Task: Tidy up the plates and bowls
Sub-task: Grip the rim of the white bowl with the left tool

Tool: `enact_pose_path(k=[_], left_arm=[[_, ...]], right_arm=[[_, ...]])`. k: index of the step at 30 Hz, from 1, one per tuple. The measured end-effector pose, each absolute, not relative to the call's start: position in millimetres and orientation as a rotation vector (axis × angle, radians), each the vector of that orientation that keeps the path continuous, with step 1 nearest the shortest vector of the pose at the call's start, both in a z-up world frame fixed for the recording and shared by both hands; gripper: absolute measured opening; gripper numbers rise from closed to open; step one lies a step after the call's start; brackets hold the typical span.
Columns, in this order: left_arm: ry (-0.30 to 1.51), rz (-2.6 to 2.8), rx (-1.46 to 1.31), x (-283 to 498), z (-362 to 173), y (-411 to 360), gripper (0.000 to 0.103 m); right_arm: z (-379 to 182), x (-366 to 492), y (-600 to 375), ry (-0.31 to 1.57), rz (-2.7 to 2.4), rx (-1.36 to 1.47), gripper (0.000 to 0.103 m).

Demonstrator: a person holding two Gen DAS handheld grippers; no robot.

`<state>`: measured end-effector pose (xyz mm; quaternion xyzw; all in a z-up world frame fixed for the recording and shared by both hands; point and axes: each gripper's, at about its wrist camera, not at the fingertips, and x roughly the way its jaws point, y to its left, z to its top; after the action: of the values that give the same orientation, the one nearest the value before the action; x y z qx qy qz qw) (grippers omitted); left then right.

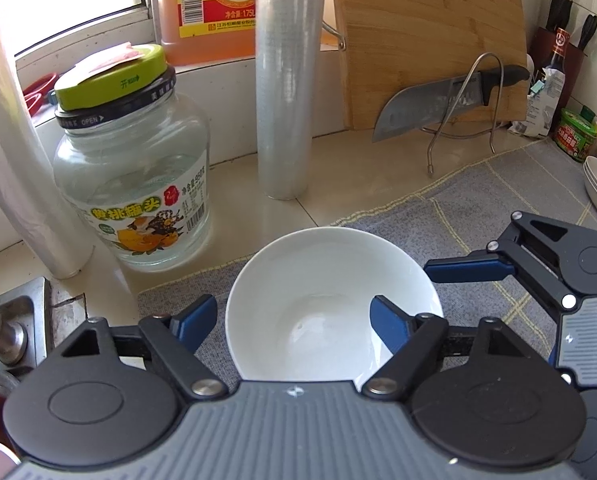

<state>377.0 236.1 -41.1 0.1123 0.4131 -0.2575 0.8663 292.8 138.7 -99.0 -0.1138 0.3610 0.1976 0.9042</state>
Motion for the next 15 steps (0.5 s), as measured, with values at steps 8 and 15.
enact_pose_path(k=[8,15], left_arm=[[0.878,-0.557,0.24,380.3,-43.5,235.5,0.076],[0.878,-0.568,0.244,381.6,-43.3,234.7,0.076]], right_arm=[[-99.8,293.1,142.0,0.739,0.436,-0.254,0.093],[-98.6,292.9,144.1,0.72,0.455,-0.268,0.088]])
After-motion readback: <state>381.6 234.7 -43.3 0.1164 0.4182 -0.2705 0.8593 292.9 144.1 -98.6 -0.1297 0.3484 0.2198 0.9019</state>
